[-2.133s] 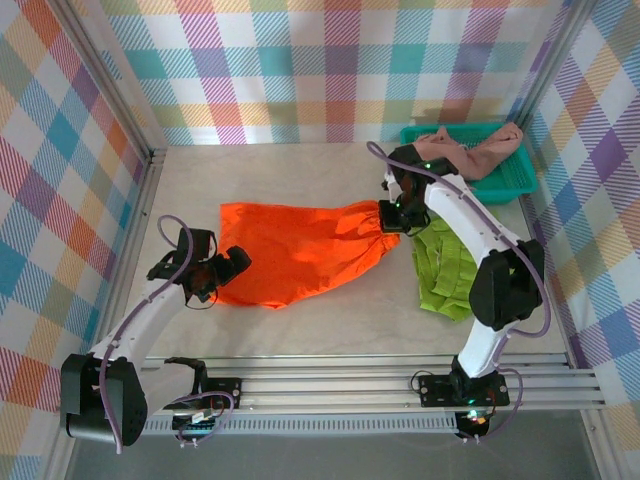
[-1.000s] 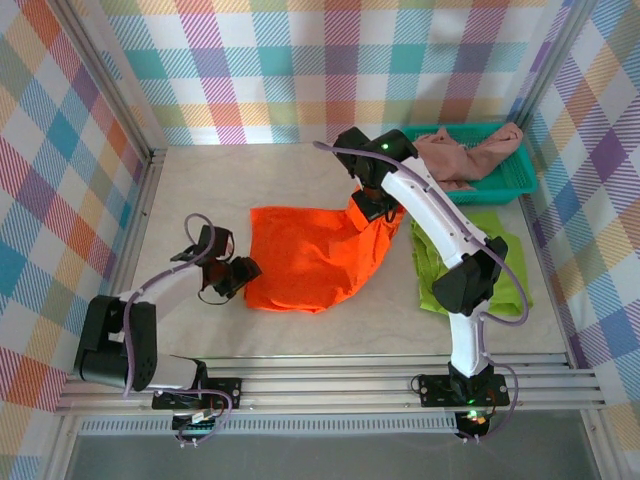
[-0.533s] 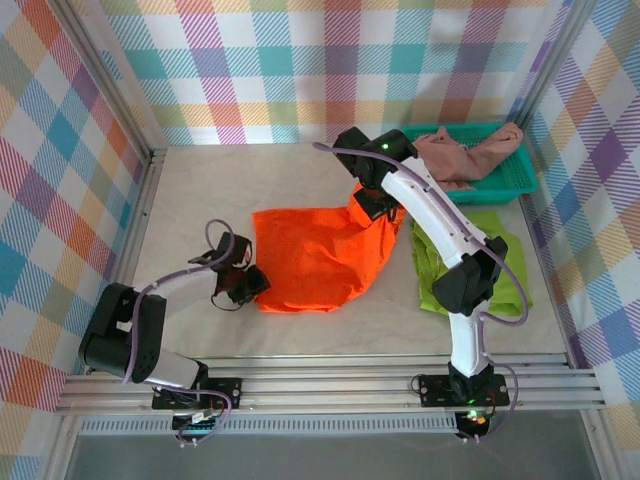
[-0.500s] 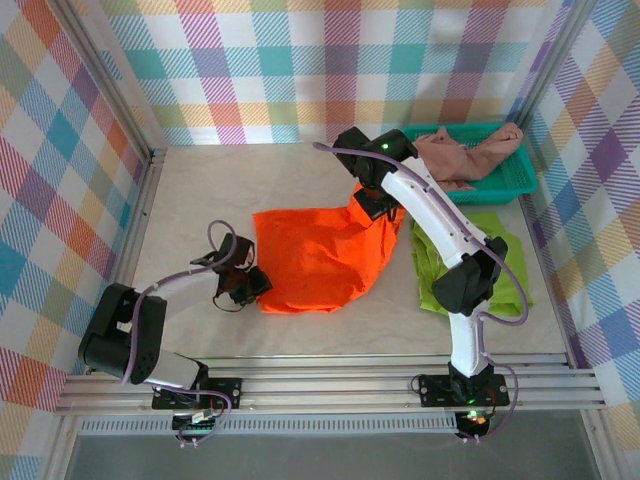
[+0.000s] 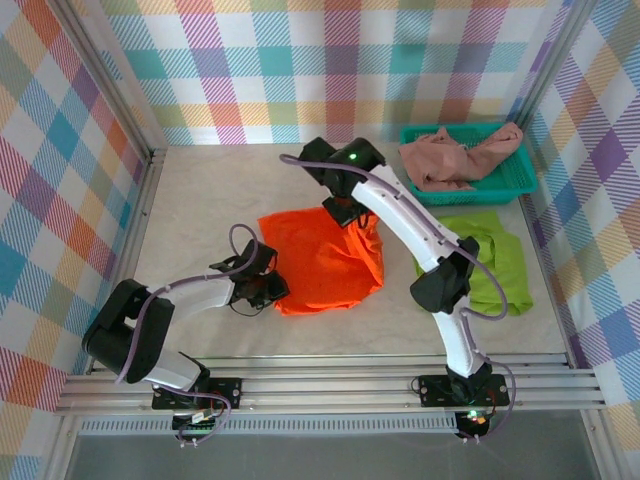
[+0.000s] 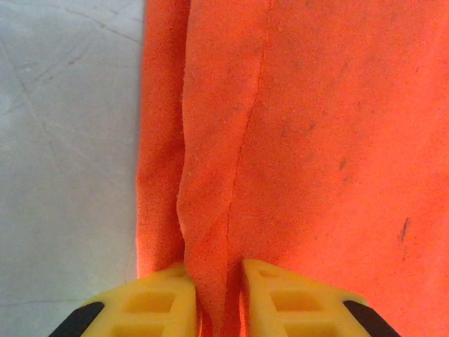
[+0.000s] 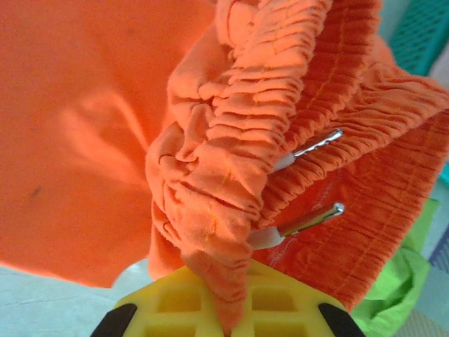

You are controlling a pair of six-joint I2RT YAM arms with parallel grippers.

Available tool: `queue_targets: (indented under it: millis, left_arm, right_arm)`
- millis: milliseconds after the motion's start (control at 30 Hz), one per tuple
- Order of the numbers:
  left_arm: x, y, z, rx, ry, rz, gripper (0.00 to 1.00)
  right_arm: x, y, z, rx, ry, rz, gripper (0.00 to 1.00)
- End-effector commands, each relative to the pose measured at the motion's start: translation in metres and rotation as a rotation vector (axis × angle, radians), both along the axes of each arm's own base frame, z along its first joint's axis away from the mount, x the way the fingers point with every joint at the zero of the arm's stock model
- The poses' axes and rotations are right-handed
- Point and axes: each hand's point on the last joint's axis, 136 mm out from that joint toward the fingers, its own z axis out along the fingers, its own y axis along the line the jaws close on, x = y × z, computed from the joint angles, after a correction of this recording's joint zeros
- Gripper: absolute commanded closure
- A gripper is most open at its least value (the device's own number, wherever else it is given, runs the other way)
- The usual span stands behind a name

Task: Fold and stack the shorts

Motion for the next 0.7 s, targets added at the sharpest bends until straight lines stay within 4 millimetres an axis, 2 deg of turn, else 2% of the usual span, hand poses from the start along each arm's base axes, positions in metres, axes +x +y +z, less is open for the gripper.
queue_targets:
  millis: [0,333,500,667]
  left_arm:
    - [0.001,0.001,-0.007,0.028,0.011,0.018,0.78]
    - [0.0,-0.001,-0.01,0.02,0.018,0.029,0.77]
    - [-0.001,-0.001,-0.013,0.019,0.024,0.03,0.77]
    - [-0.001,-0.001,-0.014,0.019,0.027,0.03,0.77]
  right_arm:
    - [-0.013,0.023,-0.005,0.077,0.046,-0.009,1.0]
    - [-0.031,0.089,-0.033,0.307,0.185,-0.008,1.0]
    - [-0.036,0.112,-0.043,0.398,0.243,-0.001,1.0]
    - [-0.039,0.127,-0.058,0.441,0.297,-0.001,1.0]
